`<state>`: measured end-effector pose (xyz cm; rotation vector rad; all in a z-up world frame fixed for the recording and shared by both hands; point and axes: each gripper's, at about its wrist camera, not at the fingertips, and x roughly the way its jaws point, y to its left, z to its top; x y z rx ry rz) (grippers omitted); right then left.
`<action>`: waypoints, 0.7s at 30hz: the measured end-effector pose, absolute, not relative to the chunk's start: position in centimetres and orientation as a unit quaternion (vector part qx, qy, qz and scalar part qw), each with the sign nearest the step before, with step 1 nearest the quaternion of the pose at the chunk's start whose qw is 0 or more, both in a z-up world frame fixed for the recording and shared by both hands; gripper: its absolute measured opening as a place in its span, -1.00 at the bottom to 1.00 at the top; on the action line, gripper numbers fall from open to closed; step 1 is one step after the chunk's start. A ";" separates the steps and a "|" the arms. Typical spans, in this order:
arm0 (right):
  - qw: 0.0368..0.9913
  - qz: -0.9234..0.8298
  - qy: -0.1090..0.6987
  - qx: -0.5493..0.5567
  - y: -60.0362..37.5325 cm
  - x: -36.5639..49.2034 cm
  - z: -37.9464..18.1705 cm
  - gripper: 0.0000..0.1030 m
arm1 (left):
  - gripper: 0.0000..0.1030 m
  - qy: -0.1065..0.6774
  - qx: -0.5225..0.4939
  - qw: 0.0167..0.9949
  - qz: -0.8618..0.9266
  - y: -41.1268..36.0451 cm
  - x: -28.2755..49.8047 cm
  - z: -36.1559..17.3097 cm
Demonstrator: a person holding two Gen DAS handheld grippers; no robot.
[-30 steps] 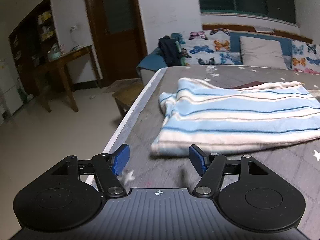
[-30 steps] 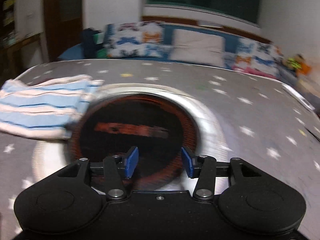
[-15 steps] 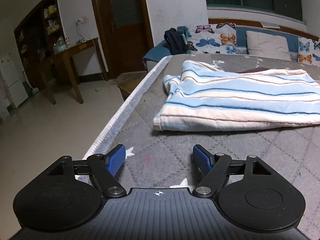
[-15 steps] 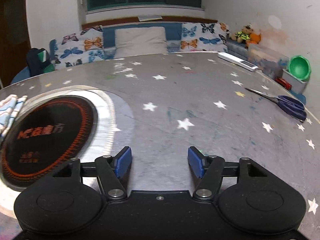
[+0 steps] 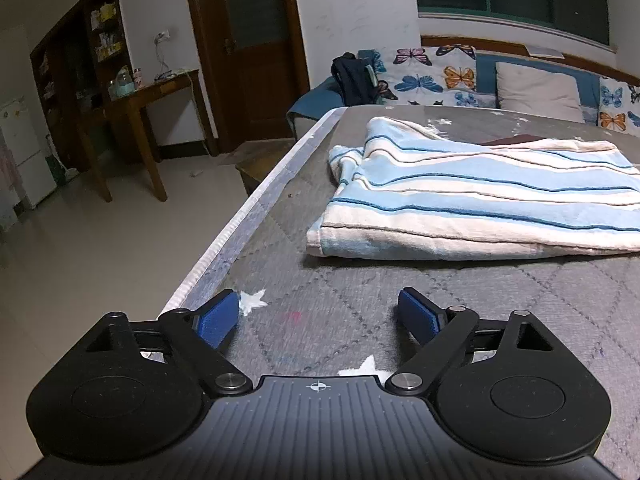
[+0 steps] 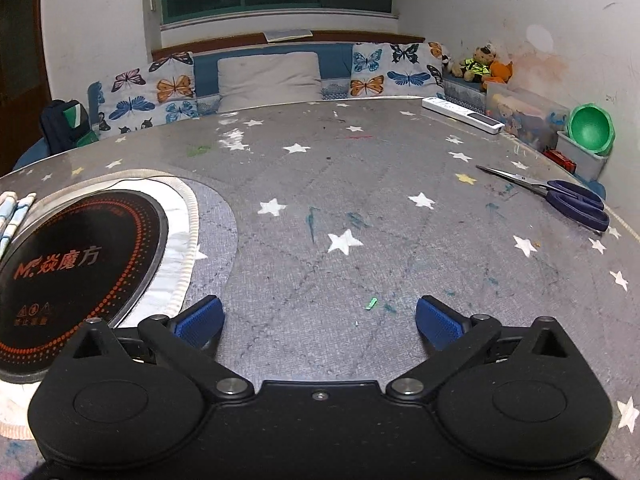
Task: Fold clothes
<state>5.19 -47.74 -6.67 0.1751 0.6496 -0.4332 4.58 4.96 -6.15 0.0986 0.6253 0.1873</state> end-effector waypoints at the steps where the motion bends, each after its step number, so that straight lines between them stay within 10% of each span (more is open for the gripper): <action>1: 0.921 -0.211 0.316 0.085 -47.8 5.2 -6.7 1.00 | 0.78 0.308 0.047 0.946 0.094 5.0 4.6 -6.2; 21: 0.921 -0.211 0.317 0.083 -48.0 5.2 -6.8 1.00 | 0.83 0.309 0.042 0.945 0.097 5.3 4.3 -6.2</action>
